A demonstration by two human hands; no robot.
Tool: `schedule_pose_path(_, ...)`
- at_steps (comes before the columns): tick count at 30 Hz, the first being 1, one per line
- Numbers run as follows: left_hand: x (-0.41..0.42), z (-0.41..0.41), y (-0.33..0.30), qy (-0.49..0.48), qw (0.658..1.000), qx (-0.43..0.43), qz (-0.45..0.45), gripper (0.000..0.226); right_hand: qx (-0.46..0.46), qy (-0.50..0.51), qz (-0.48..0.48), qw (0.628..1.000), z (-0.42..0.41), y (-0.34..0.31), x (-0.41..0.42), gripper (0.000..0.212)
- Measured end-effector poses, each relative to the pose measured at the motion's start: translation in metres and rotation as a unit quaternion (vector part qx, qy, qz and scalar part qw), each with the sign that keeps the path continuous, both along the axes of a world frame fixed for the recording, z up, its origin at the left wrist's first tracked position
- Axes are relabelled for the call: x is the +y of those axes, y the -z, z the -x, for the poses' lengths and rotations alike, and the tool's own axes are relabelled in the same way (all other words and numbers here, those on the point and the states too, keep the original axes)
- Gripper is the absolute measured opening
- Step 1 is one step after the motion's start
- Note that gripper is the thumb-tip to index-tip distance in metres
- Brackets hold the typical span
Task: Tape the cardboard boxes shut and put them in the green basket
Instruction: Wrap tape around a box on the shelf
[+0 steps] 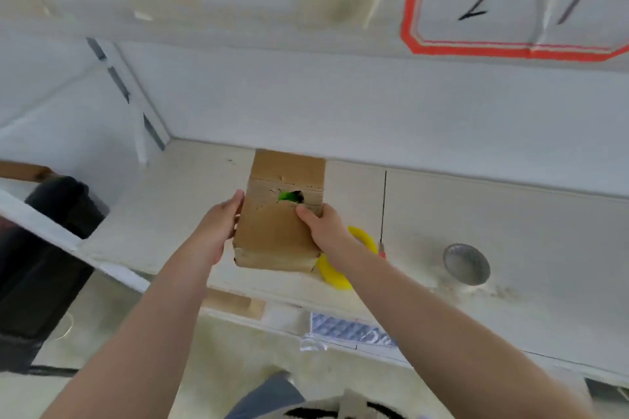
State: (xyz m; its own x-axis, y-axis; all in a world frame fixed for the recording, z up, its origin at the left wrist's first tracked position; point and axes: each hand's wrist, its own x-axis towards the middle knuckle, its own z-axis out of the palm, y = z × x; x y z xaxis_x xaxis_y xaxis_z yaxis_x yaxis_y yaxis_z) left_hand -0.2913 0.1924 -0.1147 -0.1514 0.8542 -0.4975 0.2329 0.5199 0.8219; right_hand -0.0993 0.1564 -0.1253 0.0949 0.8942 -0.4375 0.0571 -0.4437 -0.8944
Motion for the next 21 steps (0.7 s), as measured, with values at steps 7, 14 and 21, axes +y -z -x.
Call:
schedule_pose_path(7, 0.028, 0.033, 0.027, 0.154, 0.986, -0.007, 0.058, 0.059, -0.118, 0.017, 0.074, 0.990, 0.062, 0.030, 0.027, 0.050)
schedule_pose_path(14, 0.041, 0.020, 0.050, 0.209, 0.973, 0.084, 0.045, 0.061, -0.165, 0.032, 0.108, 0.980, 0.054, 0.040, 0.022, 0.050)
schedule_pose_path(21, 0.039, 0.017, 0.056, 0.189, 0.981, 0.035, 0.029, 0.051, -0.446, 0.025, 0.046, 0.894, 0.026, 0.039, 0.002, 0.036)
